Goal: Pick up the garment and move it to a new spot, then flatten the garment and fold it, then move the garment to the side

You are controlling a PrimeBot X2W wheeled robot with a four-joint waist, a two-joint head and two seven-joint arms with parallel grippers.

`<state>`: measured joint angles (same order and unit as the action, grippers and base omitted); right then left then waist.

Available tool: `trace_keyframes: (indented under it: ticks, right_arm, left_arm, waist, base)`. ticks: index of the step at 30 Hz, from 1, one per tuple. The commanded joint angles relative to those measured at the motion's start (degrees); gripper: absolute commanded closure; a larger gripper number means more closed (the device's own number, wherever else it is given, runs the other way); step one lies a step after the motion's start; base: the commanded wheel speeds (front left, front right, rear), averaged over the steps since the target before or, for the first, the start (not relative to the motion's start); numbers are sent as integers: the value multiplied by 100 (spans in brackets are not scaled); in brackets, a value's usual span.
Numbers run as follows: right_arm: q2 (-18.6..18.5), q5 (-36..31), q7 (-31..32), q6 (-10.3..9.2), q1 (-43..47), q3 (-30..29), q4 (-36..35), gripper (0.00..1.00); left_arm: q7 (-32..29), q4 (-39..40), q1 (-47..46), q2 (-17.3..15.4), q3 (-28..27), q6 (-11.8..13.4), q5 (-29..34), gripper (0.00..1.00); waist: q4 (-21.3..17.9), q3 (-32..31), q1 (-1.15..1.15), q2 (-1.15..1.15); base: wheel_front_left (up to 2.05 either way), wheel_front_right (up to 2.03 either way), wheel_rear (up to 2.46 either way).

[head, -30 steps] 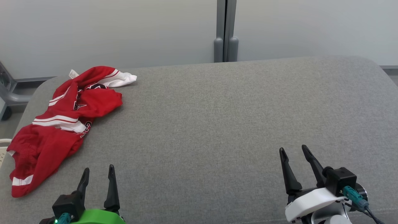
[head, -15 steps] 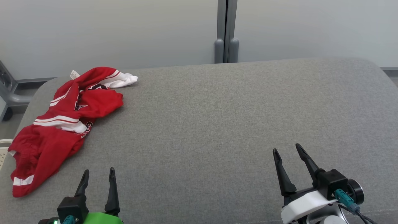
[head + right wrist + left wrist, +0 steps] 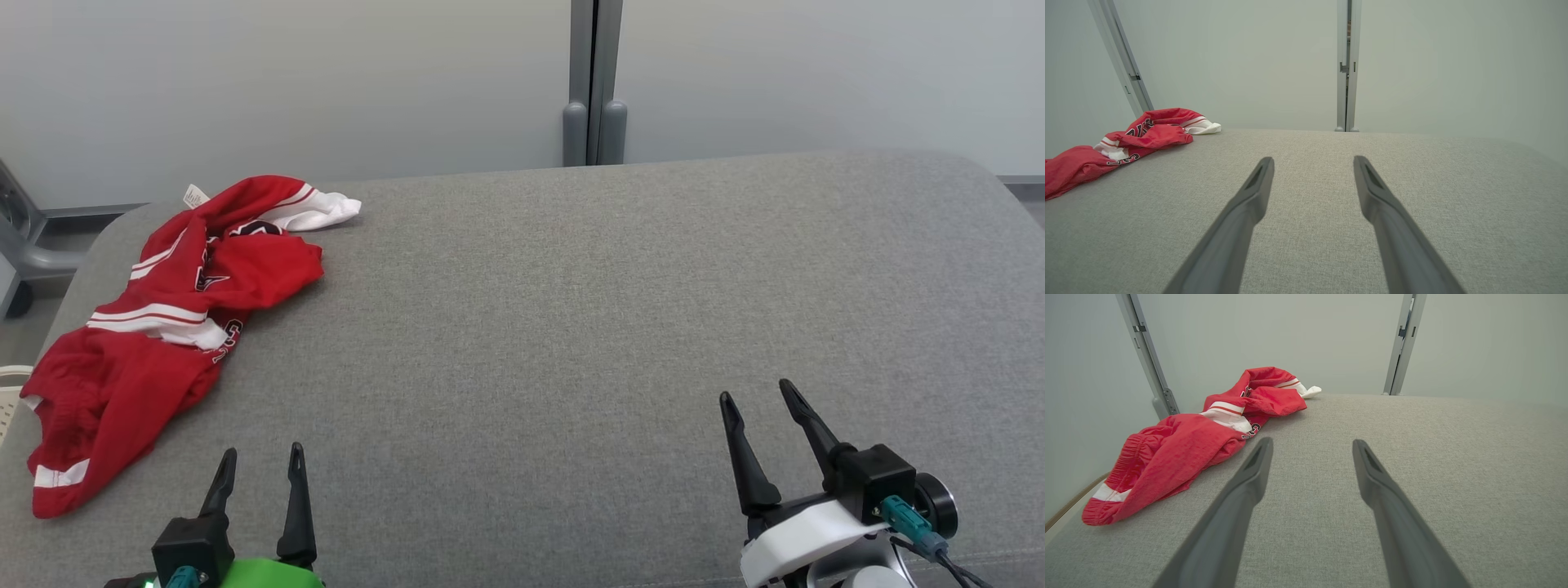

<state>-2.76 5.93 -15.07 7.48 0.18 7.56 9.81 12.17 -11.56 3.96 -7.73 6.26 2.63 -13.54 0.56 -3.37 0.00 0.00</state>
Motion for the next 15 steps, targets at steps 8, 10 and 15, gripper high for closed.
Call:
trace_keyframes:
  ticks: [8,10,15]
  right_arm:
    - [-23,14,-28,1,-26,-21,2,0]
    - [-23,15,-28,1,-12,-30,-8,0]
    - [-22,1,-28,1,33,-63,-31,0]
  left_arm:
    - [-27,-9,32,-58,45,44,-45,0]
    - [-27,-15,24,-66,50,50,-51,0]
    - [-42,-40,-32,-75,69,51,-86,0]
  waist:
    - [17,-8,0,0]
    - [32,-12,0,0]
    - [155,-19,0,0]
  base:
    - [0,0,0]
    - [0,0,0]
    - [0,0,0]
